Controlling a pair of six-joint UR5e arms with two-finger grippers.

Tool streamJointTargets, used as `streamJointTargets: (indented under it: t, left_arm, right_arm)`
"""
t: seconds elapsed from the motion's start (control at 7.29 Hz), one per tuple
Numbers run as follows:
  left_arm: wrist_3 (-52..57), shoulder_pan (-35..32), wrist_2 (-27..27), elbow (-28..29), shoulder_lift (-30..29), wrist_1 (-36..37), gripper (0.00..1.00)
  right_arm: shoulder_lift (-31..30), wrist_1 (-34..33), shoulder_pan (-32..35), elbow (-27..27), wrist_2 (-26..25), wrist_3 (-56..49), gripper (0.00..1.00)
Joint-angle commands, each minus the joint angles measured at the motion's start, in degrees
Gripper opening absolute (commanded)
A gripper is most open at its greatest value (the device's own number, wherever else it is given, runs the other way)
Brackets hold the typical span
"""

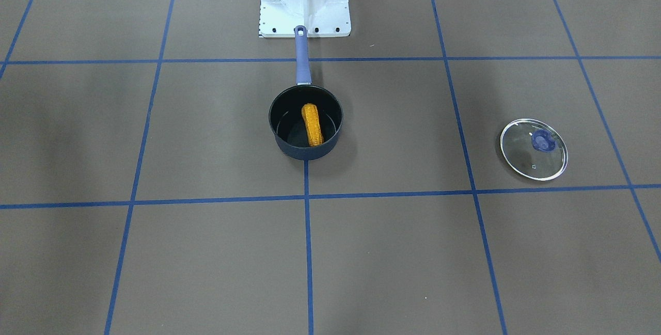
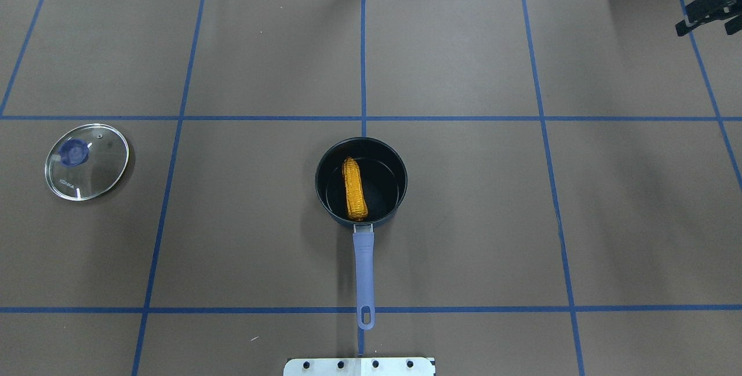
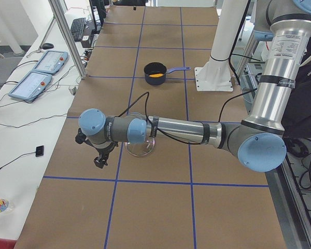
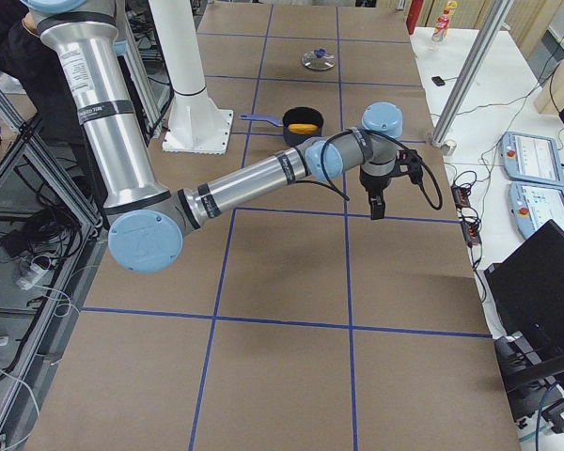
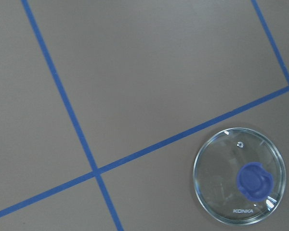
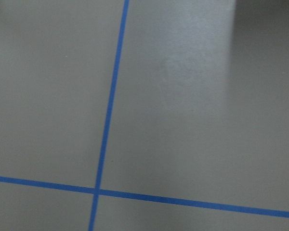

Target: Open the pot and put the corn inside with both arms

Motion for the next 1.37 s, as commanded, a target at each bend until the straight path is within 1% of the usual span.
streamJointTargets:
  t: [0.0,0.14,0.41,0.55,0.69,0.82,1.23]
  left_arm:
    - [3.1,-2.0,0.3,4.8,-3.2,0.0,0.98]
    - [3.0,-2.9,0.3,4.8,-3.3,0.3,0.98]
    - [2.9,-4.0,0.1,4.5,-2.3,0.3,0.98]
    - [3.1,-4.6,0.4,5.3,-1.9,0.0,0.98]
    - [3.1,-4.7,0.4,5.2,-2.0,0.0,0.98]
    - [2.8,-4.7,0.7,3.0,-1.5,0.2,0.98]
    - [2.9,-4.8,0.8,2.6,-1.1,0.1,0.98]
  right_arm:
    - [-4.2,0.0,5.6,0.6,1.5,-2.5,1.0]
    - [-7.4,0.3,6.2,1.1,1.7,-4.4,1.0]
    - [-11.3,0.8,6.9,0.6,1.1,-8.3,1.0]
    - [-13.5,3.3,7.0,0.5,0.9,-8.5,1.0]
    - [-13.9,7.2,7.1,0.2,0.6,-8.1,1.0]
    - [-13.6,7.5,7.2,0.1,0.5,-8.3,1.0]
    - [-14.0,7.9,7.2,-1.0,0.5,-8.4,1.0]
